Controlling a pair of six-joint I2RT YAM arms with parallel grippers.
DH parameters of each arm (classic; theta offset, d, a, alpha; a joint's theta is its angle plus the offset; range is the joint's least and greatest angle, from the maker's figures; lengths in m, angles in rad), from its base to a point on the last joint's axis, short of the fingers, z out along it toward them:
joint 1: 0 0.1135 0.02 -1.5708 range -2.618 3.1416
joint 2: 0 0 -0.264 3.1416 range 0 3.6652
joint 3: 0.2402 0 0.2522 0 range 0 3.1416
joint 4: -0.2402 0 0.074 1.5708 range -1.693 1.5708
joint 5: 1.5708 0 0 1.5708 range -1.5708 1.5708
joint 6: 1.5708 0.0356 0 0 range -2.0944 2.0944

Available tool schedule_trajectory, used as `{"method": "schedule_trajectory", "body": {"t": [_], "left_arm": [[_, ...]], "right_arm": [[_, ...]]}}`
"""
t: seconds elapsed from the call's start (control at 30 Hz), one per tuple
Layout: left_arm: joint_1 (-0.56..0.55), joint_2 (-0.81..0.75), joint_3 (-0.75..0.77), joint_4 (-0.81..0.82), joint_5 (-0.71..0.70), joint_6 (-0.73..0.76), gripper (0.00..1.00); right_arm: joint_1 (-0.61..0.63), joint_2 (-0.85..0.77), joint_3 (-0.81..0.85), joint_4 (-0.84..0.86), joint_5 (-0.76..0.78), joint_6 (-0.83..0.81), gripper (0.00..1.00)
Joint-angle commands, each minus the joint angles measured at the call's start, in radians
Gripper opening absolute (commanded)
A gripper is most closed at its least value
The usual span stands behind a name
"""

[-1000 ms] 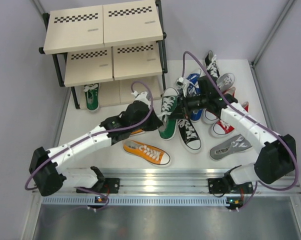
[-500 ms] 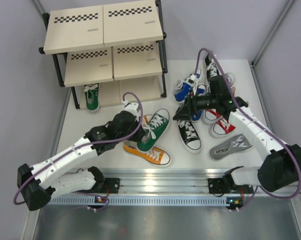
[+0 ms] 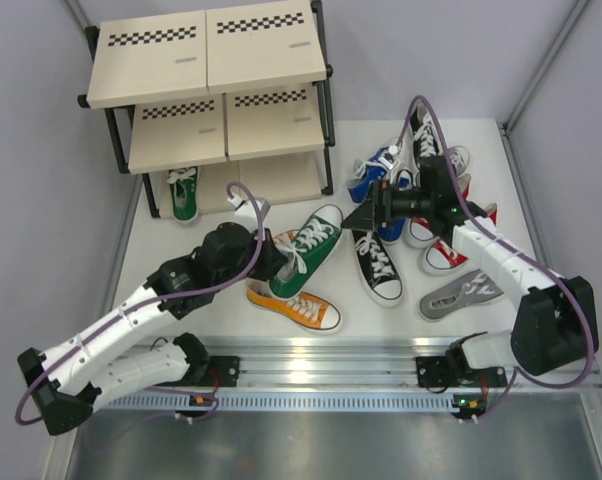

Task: Place and organize the shoes onto the shoe shelf
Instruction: Pick up the shoe at the center of the board.

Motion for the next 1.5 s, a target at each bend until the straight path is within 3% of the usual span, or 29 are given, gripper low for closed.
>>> {"method": "schedule_trajectory", "body": {"t": [0.0, 0.2, 0.4, 0.5, 0.6, 0.7, 0.73, 0.8, 0.9, 0.97, 1.0, 1.03, 1.17, 1.23, 1.27, 1.47], "left_arm": [[0.002, -0.032, 0.087, 0.125, 0.023, 0.009, 0.00], [0.002, -0.036, 0.115, 0.173, 0.053, 0.003, 0.00], [0.002, -0.026, 0.126, 0.238, 0.084, -0.005, 0.00], [0.002, -0.019, 0.119, 0.280, 0.096, -0.009, 0.00], [0.002, -0.009, 0.103, 0.327, 0.104, -0.012, 0.00], [0.002, 0.001, 0.072, 0.389, 0.110, -0.022, 0.00], [0.002, 0.002, 0.063, 0.409, 0.112, -0.032, 0.00], [0.002, 0.019, 0.047, 0.447, 0.115, -0.038, 0.00], [0.002, 0.048, 0.055, 0.446, 0.121, -0.048, 0.00], [0.002, 0.053, 0.057, 0.443, 0.098, -0.061, 0.01], [0.002, 0.053, 0.060, 0.424, 0.089, -0.063, 0.05], [0.002, 0.051, 0.066, 0.417, 0.080, -0.062, 0.23], [0.002, -0.007, 0.096, 0.331, -0.003, -0.045, 0.59], [0.002, -0.035, 0.113, 0.280, -0.048, -0.019, 0.68], [0.002, -0.054, 0.121, 0.266, -0.049, -0.005, 0.79], [0.002, -0.026, 0.233, 0.171, 0.035, 0.050, 0.82]], "right_arm": [[-0.009, 0.033, 0.021, 0.122, 0.030, 0.120, 0.92], [-0.006, 0.086, 0.046, 0.185, 0.023, 0.224, 0.96], [0.000, 0.126, 0.052, 0.259, -0.015, 0.341, 0.96], [0.002, 0.132, 0.033, 0.375, -0.042, 0.450, 0.93], [0.004, 0.137, 0.007, 0.494, -0.070, 0.578, 0.83], [0.002, 0.140, -0.020, 0.628, -0.099, 0.676, 0.61], [0.003, 0.141, -0.026, 0.685, -0.116, 0.698, 0.49], [0.002, 0.146, -0.027, 0.730, -0.130, 0.741, 0.36], [0.000, 0.140, -0.022, 0.767, -0.148, 0.740, 0.02], [-0.010, 0.132, -0.022, 0.770, -0.161, 0.729, 0.00], [-0.016, 0.125, -0.022, 0.770, -0.165, 0.718, 0.00], [-0.021, 0.119, -0.022, 0.767, -0.167, 0.712, 0.00], [-0.093, 0.096, -0.028, 0.742, -0.147, 0.683, 0.00], [-0.116, 0.091, -0.025, 0.692, -0.142, 0.648, 0.00], [-0.133, 0.089, -0.027, 0.681, -0.141, 0.637, 0.00], [-0.142, 0.091, -0.016, 0.517, -0.101, 0.507, 0.00]]}}
